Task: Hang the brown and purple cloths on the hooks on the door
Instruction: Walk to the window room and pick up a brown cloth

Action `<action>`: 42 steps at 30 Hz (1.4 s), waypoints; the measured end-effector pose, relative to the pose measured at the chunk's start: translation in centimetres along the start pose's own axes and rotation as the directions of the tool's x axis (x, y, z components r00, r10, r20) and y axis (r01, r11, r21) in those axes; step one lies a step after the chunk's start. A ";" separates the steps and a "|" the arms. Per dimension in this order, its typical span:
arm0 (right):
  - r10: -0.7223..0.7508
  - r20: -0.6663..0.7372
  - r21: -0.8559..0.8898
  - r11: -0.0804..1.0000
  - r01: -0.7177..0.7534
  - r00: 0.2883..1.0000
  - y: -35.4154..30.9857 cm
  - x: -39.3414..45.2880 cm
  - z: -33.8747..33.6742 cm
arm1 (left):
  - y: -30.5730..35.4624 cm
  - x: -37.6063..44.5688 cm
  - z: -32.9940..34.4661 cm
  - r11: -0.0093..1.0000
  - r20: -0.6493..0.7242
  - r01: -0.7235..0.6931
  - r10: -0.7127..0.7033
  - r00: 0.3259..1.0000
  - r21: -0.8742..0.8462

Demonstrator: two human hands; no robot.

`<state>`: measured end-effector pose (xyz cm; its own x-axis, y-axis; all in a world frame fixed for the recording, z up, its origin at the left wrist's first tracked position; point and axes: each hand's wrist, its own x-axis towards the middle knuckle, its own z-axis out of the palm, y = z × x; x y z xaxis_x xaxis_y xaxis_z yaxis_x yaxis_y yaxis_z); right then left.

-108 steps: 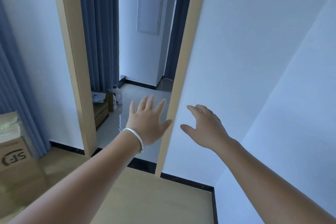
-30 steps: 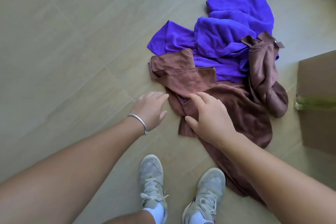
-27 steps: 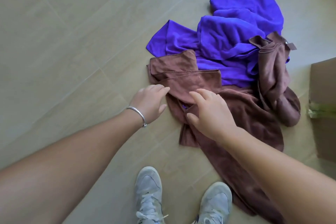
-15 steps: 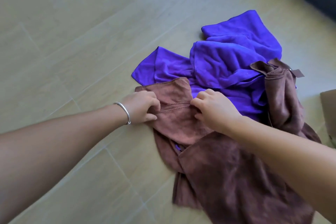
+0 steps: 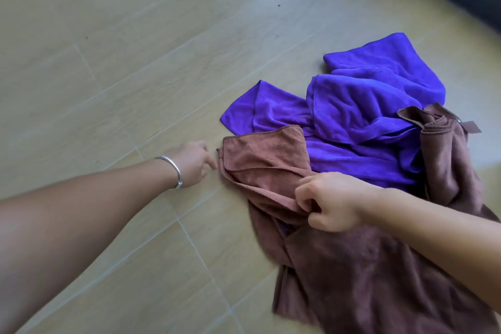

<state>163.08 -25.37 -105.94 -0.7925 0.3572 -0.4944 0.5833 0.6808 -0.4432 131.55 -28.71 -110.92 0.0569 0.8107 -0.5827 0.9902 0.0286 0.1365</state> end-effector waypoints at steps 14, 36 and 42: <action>0.177 0.371 0.098 0.969 -0.228 0.912 -2.7 2.2 -0.2 | 3.3 4.5 -0.5 0.636 0.006 0.270 -0.386 0.923 -0.723; 0.172 -0.349 0.560 0.827 0.058 0.921 0.3 4.9 -8.4 | 8.7 -0.4 -11.3 -0.061 -0.117 -0.115 0.039 0.992 -0.991; 0.173 -0.413 0.453 0.891 0.037 0.894 0.1 3.7 -11.4 | 7.5 -0.9 -12.6 -0.141 -0.238 -0.283 -0.269 0.933 -0.949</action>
<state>158.20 -16.69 -99.32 -0.6813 0.7014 -0.2097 0.5713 0.3302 -0.7514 137.32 -21.84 -99.27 -0.2438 0.8882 -0.3895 -0.2766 0.3213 0.9057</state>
